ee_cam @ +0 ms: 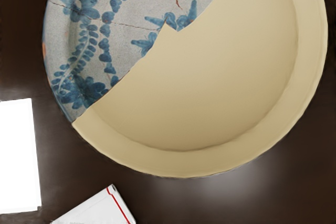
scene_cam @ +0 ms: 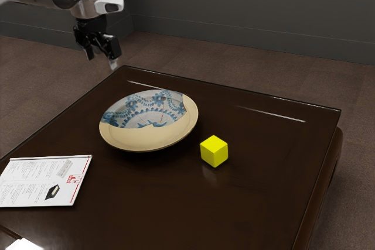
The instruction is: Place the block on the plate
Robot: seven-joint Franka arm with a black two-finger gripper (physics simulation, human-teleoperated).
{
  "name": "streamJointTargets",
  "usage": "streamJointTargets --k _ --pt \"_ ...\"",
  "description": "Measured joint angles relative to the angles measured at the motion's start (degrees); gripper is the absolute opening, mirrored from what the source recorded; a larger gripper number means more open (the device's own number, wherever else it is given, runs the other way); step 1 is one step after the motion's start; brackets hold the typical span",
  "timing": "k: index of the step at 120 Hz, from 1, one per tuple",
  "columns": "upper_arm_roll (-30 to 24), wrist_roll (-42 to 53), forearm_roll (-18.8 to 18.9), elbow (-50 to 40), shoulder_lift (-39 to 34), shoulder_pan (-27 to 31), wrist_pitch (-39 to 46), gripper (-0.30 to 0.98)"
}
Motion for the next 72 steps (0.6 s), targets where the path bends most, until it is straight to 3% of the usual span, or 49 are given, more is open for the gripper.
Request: streamJointTargets --k 31,72 --pt "-1.6 -1.2 0.1 -0.5 2.4 -3.9 -0.8 0.69" --pt "-7.1 -4.8 -1.3 5.9 16.3 -5.8 2.2 0.69"
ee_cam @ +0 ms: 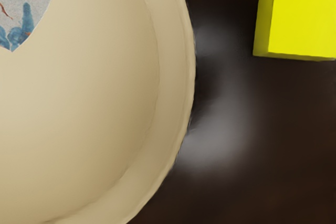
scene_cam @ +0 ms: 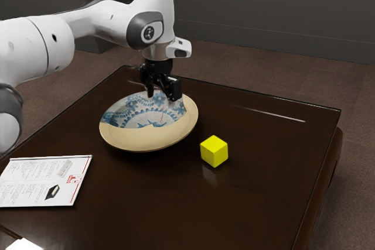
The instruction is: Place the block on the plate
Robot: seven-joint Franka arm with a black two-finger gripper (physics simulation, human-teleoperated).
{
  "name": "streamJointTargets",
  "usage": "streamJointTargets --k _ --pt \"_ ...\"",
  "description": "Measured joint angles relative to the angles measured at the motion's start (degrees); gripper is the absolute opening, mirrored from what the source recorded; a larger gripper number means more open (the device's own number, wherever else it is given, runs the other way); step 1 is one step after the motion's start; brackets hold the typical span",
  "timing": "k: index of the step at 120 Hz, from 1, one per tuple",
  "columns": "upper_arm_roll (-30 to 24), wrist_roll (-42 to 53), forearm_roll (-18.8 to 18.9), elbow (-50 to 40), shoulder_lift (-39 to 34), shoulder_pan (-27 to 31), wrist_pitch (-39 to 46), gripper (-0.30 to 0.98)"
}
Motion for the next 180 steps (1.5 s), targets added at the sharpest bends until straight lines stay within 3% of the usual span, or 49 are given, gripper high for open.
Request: streamJointTargets --k 24,61,120,157,167,180 --pt "-0.2 -2.0 -1.4 1.7 5.2 -5.0 3.4 0.69" --pt "-0.7 -4.9 -3.2 0.3 10.9 -7.7 10.8 0.69" --pt "-5.6 -4.0 -3.3 5.3 18.0 -2.2 17.1 0.69" --pt "-6.0 -2.1 -2.9 8.3 22.2 -1.8 18.9 0.69" --pt "-6.1 -1.7 -2.8 8.3 22.7 -1.9 19.2 0.65" --pt "-6.1 -1.3 -2.8 8.6 23.1 -2.2 19.5 0.5"
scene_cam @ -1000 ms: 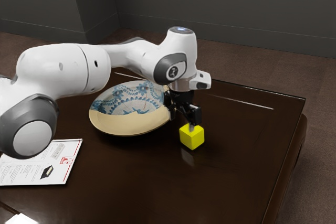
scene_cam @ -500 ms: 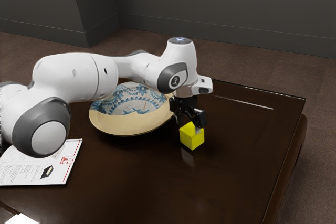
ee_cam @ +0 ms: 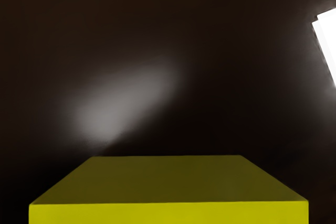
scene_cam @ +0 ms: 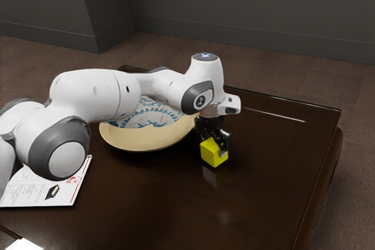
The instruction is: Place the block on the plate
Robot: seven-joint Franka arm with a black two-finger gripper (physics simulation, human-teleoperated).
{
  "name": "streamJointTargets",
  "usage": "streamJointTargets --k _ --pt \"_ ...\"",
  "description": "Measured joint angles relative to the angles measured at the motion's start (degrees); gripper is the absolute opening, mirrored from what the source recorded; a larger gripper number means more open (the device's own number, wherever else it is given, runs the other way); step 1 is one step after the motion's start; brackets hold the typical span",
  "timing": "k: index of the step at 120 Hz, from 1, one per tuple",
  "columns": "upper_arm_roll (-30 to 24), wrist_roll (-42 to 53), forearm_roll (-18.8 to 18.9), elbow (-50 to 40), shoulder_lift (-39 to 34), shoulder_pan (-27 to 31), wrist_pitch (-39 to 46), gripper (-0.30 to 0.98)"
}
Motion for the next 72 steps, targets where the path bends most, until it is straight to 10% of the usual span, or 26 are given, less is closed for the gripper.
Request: streamJointTargets --k 72 --pt "0.2 0.3 2.2 -2.7 -4.1 -0.7 0.4 0.36"
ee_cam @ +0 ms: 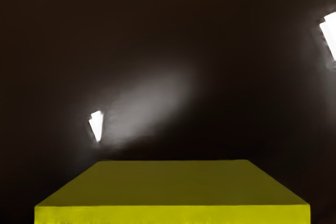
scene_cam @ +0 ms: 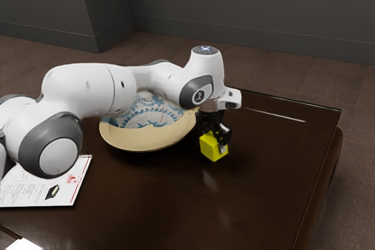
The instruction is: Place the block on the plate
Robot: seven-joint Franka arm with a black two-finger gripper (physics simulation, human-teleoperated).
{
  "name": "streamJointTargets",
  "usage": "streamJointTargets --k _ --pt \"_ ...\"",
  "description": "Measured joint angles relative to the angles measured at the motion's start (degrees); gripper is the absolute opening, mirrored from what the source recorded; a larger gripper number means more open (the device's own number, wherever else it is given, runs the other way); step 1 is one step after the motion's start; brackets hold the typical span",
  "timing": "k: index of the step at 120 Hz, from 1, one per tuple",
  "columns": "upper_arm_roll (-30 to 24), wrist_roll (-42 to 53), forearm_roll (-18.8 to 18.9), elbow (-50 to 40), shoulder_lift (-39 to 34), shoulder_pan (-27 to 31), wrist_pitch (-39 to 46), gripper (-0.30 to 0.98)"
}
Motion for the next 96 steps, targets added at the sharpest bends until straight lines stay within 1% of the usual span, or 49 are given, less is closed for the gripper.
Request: streamJointTargets --k 17,27,55,70,96 --pt "0.0 -0.1 1.4 -2.0 -4.2 0.5 -0.5 0.37" --pt "-0.1 0.0 2.4 -2.6 -5.4 1.2 -1.3 0.37" --pt "-0.2 0.3 4.6 -3.2 -7.8 6.6 -3.1 0.36" --pt "-1.7 0.6 5.6 -3.4 -8.3 10.9 -3.8 0.36" --pt "-2.0 1.3 6.3 -4.5 -8.6 15.1 -4.4 0.36"
